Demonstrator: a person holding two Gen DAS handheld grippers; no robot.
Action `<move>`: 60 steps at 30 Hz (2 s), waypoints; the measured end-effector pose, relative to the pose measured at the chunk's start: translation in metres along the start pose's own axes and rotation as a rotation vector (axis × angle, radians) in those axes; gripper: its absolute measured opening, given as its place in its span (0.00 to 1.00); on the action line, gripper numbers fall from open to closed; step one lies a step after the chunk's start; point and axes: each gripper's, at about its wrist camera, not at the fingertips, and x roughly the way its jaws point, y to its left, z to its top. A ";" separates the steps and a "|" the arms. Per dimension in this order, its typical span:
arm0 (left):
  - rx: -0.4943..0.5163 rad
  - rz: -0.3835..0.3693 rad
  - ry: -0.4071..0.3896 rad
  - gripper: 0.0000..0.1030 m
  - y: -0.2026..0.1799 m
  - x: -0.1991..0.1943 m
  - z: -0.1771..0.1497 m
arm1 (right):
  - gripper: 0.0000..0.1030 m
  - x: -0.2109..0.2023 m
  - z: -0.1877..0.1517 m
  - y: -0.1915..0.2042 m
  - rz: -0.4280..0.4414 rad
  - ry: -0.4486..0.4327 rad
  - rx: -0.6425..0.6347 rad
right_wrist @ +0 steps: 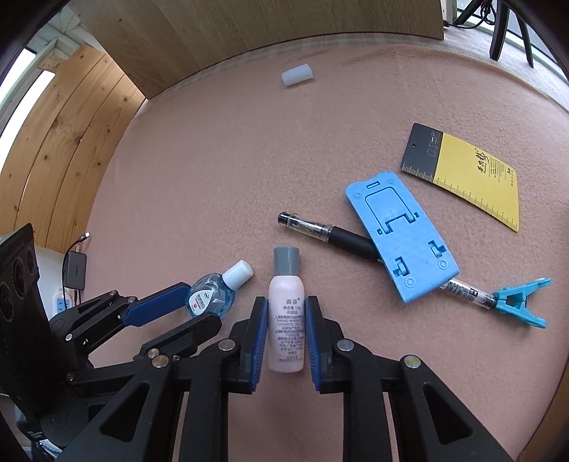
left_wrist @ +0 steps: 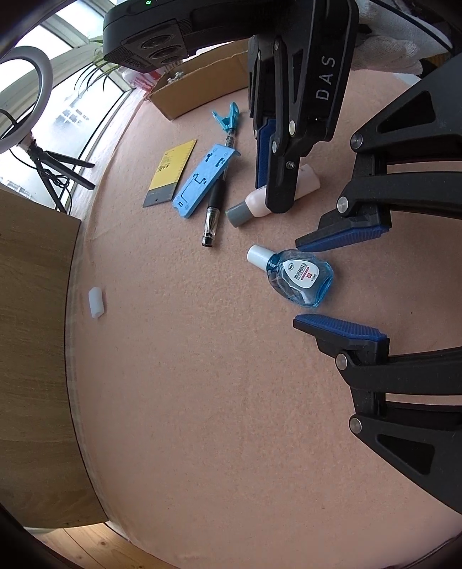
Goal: Organize objects
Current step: 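Grasp the blue eye drops with the left gripper while the right gripper grasps the pink bottle, then carry the eye drops and pink bottle over the box with both grippers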
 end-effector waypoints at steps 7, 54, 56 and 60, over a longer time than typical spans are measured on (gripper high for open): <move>0.050 0.034 0.005 0.43 -0.008 0.008 0.007 | 0.19 -0.011 -0.014 -0.009 -0.030 -0.011 -0.005; 0.029 -0.241 -0.094 0.34 -0.165 -0.020 0.008 | 0.18 -0.157 -0.133 -0.135 -0.078 -0.300 0.161; 0.052 -0.248 -0.099 0.34 -0.182 -0.017 0.015 | 0.18 -0.167 -0.142 -0.150 -0.088 -0.318 0.190; 0.093 -0.262 -0.109 0.34 -0.214 -0.011 0.033 | 0.18 -0.184 -0.154 -0.179 -0.111 -0.352 0.237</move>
